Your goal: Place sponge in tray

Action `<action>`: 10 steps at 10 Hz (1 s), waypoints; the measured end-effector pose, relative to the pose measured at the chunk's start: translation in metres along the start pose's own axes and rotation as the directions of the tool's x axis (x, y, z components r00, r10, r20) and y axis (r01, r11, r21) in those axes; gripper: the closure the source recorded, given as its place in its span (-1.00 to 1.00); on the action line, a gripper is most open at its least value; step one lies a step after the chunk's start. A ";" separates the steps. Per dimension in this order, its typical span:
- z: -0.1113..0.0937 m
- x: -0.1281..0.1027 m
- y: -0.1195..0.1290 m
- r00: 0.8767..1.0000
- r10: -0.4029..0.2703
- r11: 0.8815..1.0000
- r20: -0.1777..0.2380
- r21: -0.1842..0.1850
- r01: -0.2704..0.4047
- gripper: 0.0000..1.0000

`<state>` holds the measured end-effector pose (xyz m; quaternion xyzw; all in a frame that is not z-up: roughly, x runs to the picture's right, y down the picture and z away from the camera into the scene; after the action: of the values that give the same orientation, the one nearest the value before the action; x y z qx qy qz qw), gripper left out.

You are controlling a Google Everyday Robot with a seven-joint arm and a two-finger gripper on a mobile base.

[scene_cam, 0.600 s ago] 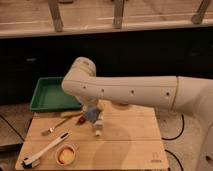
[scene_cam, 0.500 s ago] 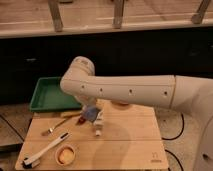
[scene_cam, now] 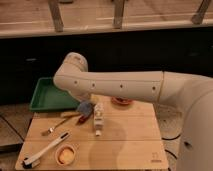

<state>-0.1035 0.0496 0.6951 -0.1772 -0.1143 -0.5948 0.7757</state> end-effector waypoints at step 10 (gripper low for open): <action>0.021 0.034 -0.058 0.993 -0.115 0.991 -0.028 0.062 0.116 0.91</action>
<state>-0.1501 0.0151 0.7351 -0.1384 -0.1338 -0.6369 0.7465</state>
